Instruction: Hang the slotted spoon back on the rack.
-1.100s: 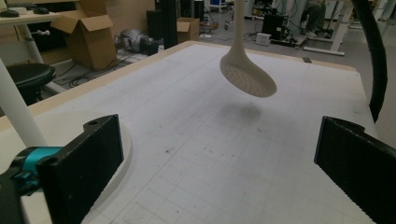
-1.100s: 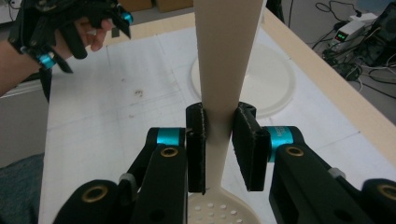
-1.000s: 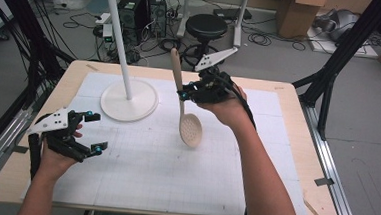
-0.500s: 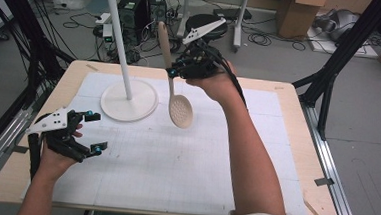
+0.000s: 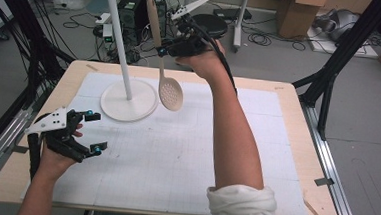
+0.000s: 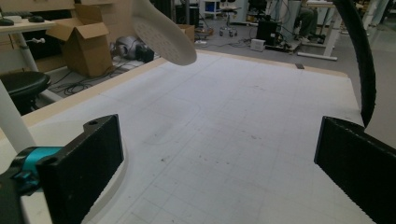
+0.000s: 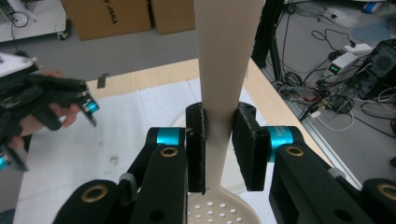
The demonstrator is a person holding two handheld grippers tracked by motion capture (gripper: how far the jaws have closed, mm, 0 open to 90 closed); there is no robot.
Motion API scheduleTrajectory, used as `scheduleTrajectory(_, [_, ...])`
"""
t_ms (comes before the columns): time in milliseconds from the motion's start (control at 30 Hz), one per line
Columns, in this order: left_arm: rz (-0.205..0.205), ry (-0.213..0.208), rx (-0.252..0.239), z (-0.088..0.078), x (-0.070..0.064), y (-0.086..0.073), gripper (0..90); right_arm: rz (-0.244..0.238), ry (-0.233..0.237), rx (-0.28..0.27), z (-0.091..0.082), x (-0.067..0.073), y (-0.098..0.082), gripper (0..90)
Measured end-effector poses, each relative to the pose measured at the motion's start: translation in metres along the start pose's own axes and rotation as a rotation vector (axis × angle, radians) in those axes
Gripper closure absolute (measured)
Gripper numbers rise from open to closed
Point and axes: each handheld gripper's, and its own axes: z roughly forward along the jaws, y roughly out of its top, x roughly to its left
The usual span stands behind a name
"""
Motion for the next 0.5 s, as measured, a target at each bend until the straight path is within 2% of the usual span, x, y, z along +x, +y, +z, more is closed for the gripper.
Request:
scheduleTrajectory(200, [0.003,-0.007,0.006,0.004,-0.001,0.000,1.8,0.015,-0.019,0.018,0.010,-0.018,0.017,75.6])
scheduleTrajectory(500, [0.004,-0.004,0.002,0.001,0.000,0.001,1.8,0.035,-0.027,0.030,0.032,-0.035,0.037,75.6])
